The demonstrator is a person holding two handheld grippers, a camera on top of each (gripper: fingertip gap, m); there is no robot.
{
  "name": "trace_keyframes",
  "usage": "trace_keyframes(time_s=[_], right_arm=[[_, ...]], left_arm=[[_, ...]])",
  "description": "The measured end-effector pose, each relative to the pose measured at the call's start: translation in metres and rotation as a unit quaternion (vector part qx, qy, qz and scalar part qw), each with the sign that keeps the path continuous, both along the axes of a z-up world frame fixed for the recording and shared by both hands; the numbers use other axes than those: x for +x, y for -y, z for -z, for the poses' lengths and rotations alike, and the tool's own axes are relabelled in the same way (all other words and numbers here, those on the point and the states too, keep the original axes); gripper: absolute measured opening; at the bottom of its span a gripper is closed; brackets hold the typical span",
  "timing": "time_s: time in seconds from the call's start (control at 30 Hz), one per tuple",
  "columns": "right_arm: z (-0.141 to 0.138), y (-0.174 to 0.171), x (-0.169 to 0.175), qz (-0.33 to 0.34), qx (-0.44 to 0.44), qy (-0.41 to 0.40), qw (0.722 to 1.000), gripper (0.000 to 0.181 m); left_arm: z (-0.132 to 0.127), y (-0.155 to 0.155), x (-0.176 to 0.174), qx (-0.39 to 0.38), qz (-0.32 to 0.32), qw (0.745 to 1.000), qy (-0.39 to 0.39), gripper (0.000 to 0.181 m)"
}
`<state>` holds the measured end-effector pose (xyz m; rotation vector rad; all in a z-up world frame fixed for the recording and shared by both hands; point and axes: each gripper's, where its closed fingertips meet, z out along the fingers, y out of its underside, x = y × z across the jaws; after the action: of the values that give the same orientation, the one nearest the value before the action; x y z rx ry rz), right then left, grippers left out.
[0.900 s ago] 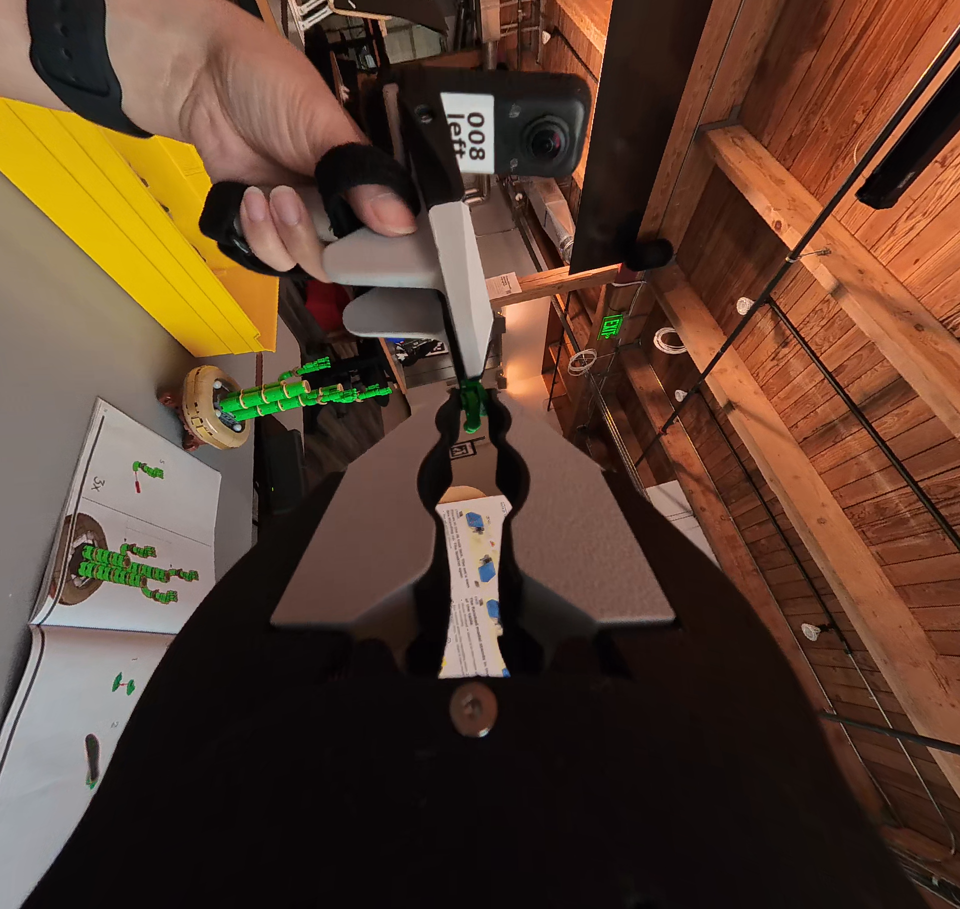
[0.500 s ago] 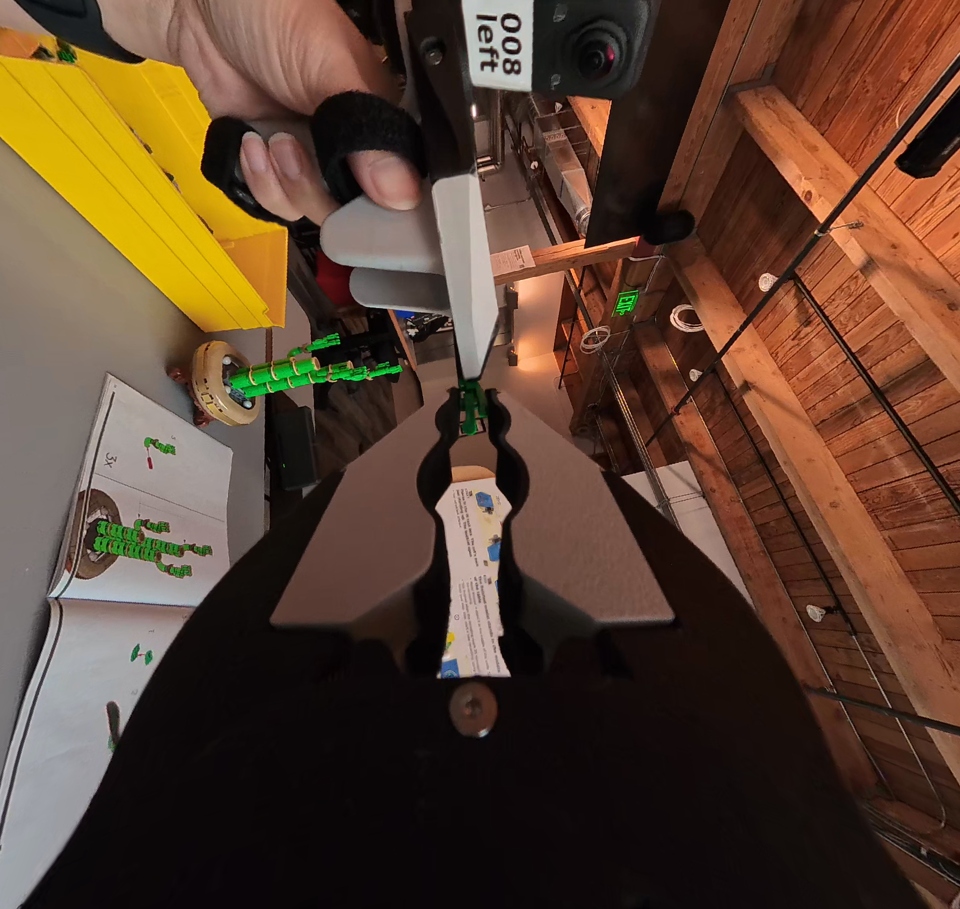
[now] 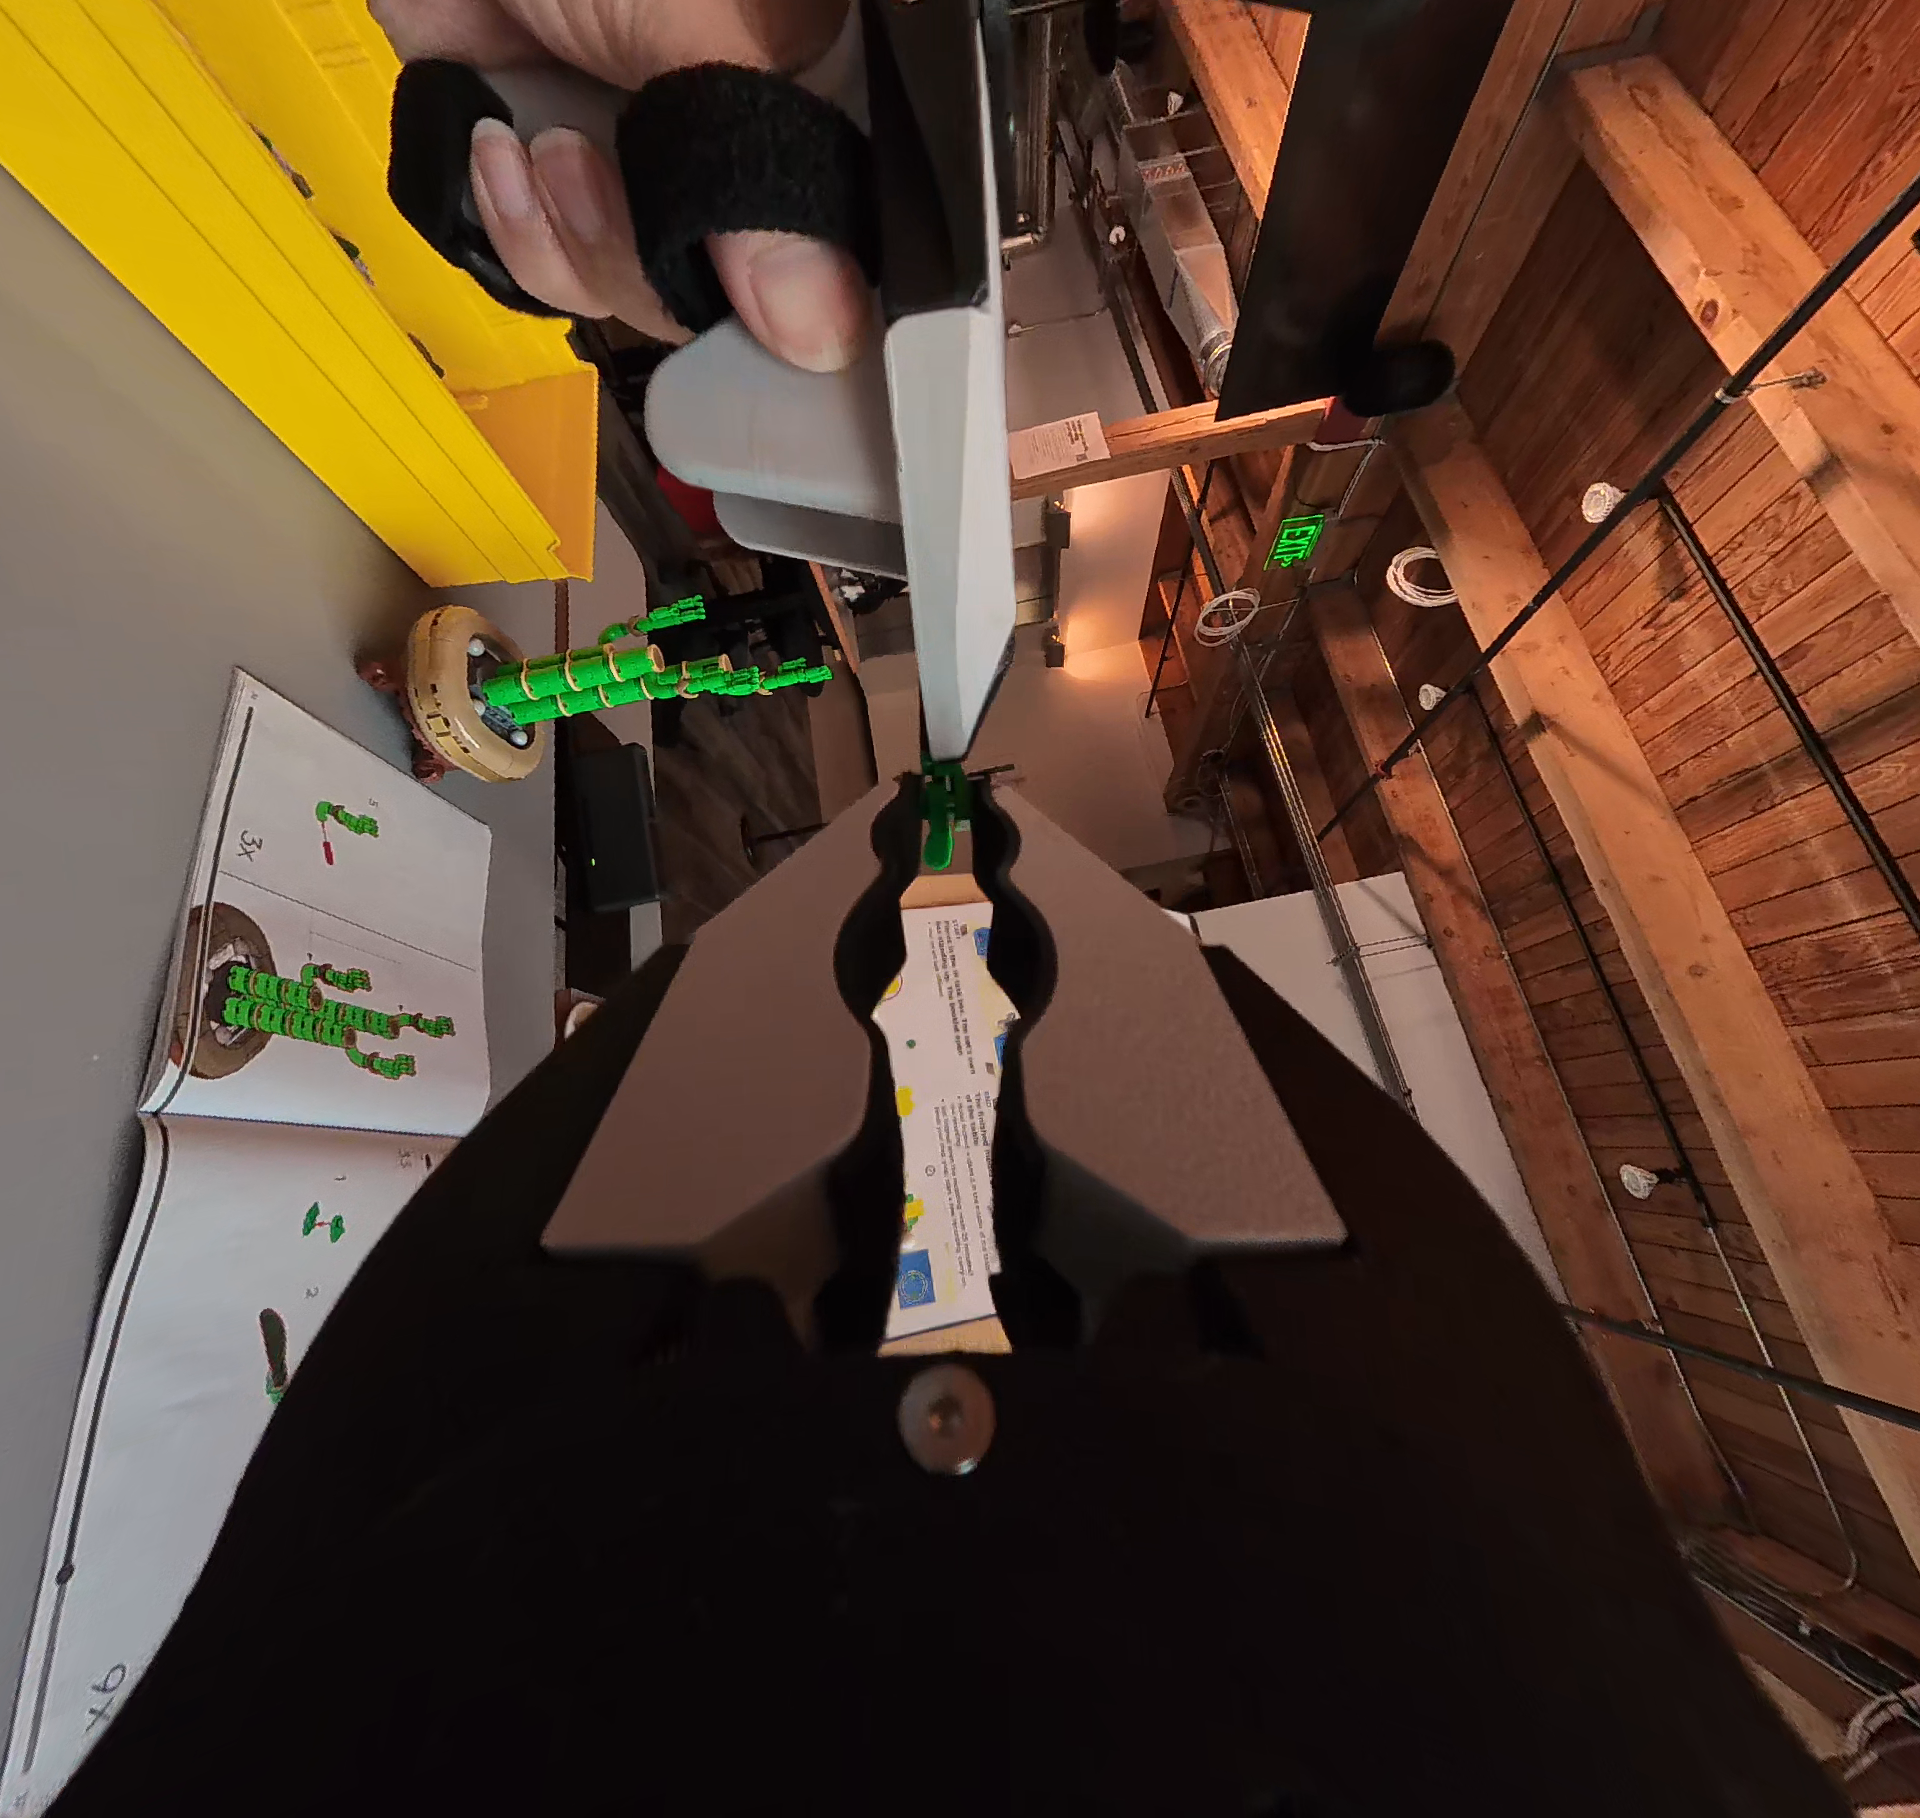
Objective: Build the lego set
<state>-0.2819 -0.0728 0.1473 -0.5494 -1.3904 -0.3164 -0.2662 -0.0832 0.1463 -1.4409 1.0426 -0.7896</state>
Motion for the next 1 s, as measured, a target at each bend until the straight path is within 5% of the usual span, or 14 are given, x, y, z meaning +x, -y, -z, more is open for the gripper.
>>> trace_keyframes(time_s=[0.43,1.0], right_arm=[[0.008,-0.011,-0.004,0.024,-0.026,0.008,0.999,0.006],[0.008,-0.02,-0.01,0.04,-0.039,-0.005,0.998,0.007]], left_arm=[[0.005,-0.011,-0.004,0.051,-0.092,0.993,-0.054,0.005],[0.006,-0.018,-0.008,0.025,-0.097,0.994,-0.04,0.006]])
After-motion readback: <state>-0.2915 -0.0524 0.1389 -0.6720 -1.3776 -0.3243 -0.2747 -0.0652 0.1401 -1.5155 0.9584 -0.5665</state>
